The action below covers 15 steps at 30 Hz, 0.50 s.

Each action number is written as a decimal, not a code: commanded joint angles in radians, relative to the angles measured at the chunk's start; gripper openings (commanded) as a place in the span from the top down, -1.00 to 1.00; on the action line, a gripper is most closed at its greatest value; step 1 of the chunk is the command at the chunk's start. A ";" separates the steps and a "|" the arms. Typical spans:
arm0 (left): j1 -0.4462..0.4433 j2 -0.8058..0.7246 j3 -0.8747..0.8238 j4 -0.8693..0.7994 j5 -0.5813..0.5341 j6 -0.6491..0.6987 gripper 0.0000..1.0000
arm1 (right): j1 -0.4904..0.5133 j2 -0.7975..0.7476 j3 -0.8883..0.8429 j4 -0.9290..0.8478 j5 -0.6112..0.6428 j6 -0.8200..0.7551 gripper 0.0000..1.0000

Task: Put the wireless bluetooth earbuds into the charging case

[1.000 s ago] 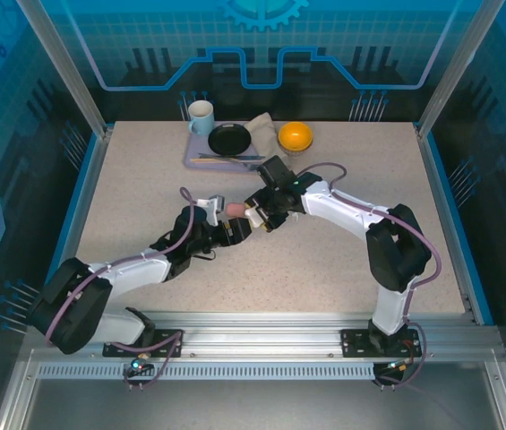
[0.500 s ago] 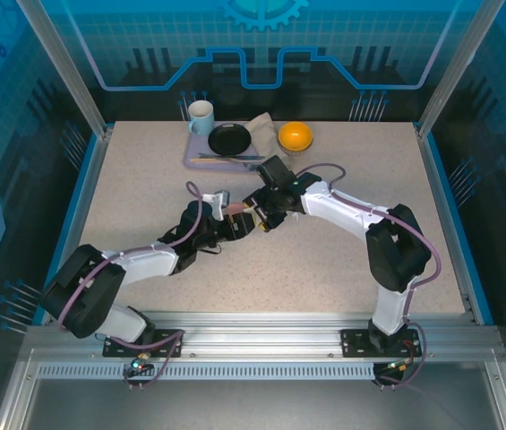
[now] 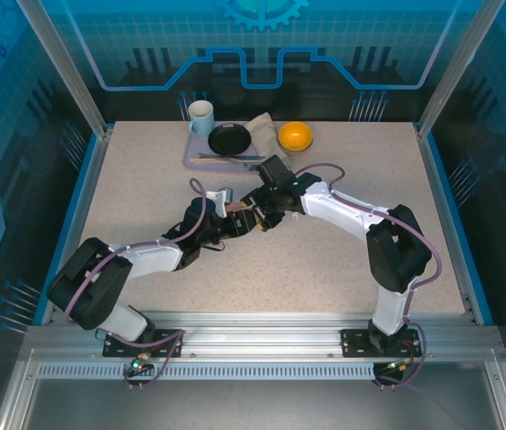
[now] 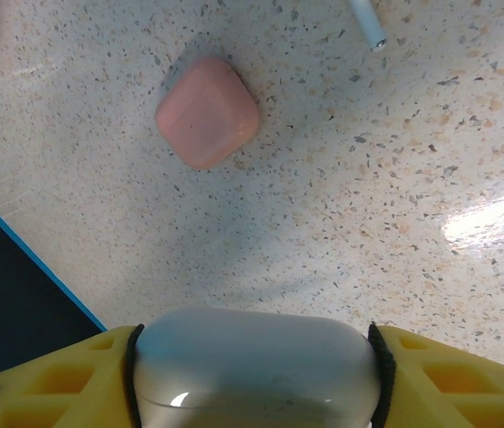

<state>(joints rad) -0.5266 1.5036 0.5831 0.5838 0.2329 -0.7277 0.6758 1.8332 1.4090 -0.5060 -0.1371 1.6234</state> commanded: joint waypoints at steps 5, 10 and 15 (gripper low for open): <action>-0.007 -0.034 0.003 0.027 0.012 0.010 0.07 | 0.010 -0.028 0.017 0.005 -0.009 0.015 0.07; -0.006 -0.065 -0.006 0.001 -0.004 0.024 0.09 | 0.011 -0.029 0.016 0.001 -0.004 0.013 0.08; -0.006 -0.072 -0.006 -0.011 -0.006 0.030 0.25 | 0.011 -0.033 0.010 0.001 -0.001 0.016 0.08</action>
<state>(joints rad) -0.5266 1.4666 0.5797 0.5537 0.2214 -0.7235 0.6754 1.8236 1.4090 -0.5034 -0.1398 1.6238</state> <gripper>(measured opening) 0.383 0.577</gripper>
